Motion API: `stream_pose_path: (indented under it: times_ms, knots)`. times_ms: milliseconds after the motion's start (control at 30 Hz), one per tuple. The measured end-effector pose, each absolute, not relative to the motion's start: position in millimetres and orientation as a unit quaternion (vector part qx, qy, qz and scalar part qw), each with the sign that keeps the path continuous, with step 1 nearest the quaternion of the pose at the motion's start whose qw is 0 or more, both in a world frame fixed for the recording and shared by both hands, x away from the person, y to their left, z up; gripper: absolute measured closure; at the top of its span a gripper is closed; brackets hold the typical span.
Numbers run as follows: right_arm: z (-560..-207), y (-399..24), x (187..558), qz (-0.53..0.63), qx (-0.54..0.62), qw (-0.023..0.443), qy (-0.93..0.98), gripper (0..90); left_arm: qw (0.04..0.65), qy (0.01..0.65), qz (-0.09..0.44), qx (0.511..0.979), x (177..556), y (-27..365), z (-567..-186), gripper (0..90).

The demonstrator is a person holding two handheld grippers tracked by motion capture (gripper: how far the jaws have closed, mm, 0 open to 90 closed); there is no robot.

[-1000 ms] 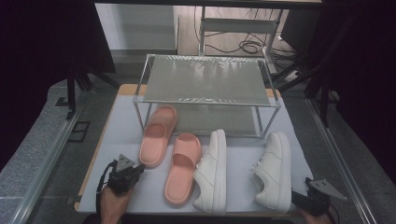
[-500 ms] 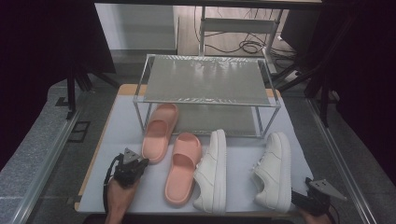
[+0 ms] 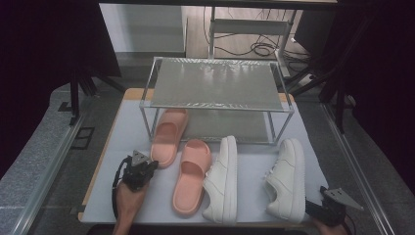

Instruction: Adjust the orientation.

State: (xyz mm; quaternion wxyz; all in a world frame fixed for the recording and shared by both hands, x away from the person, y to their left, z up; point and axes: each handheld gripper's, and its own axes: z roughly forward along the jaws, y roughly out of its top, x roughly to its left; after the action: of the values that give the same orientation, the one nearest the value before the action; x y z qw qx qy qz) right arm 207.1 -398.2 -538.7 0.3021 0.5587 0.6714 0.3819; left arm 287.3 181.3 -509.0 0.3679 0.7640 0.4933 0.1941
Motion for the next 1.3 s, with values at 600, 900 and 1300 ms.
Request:
stream_pose_path:
  times_ms: [600, 900, 1300]
  knots:
    - [-538.7, -398.3, 207.1, 0.382, 0.559, 0.302, 0.671, 11.7, 0.386, 0.490, 0.204, 0.754, 315.0, 169.0, -499.2, 89.7]
    - [-538.7, -398.4, 207.3, 0.382, 0.558, 0.303, 0.672, 11.7, 0.387, 0.486, 0.207, 0.755, 330.0, 159.6, -499.4, 89.7]
    - [-538.7, -398.4, 207.2, 0.382, 0.558, 0.302, 0.672, 11.7, 0.384, 0.491, 0.218, 0.751, 350.3, 151.7, -500.8, 89.7]
